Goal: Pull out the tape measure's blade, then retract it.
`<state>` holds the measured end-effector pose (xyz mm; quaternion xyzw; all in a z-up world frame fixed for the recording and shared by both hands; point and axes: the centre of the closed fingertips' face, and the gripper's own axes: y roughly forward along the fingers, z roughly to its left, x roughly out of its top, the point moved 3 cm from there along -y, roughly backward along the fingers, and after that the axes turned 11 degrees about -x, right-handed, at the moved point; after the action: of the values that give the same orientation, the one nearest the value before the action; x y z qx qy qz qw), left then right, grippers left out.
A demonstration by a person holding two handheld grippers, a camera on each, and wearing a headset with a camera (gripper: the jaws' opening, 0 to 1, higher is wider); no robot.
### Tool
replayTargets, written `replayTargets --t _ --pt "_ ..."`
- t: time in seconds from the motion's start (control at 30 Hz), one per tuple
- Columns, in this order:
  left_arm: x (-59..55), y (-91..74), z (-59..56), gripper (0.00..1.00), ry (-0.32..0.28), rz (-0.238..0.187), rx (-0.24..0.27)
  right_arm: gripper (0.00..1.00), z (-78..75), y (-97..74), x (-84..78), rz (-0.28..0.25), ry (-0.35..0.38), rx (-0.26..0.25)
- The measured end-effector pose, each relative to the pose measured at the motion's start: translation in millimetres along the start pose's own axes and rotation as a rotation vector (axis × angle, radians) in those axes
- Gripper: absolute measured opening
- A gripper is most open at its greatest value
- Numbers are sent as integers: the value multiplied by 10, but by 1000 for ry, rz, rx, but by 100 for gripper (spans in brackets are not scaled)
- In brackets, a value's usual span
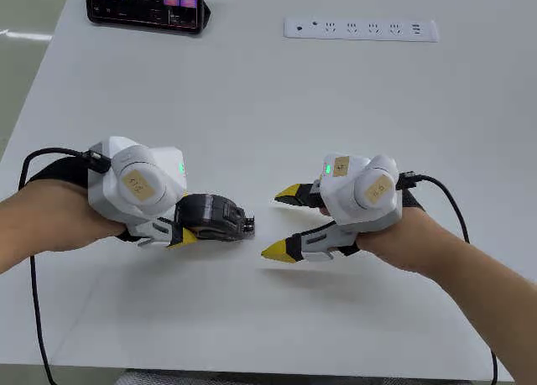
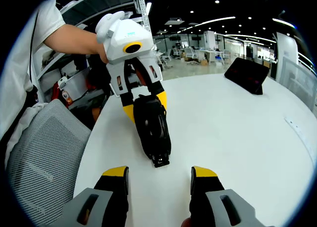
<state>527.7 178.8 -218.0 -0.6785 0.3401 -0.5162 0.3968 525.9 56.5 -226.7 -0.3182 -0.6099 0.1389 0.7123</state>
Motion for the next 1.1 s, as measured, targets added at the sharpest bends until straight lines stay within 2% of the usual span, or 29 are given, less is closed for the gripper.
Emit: replayTargets --t 0.6,1.1 --pt "-1 0 -3 27 1 1 -2 37 28 179 63 -9 -4 22" --pt "-7 6 6 27 2 -2 -4 22 35 255 41 -12 -52 35"
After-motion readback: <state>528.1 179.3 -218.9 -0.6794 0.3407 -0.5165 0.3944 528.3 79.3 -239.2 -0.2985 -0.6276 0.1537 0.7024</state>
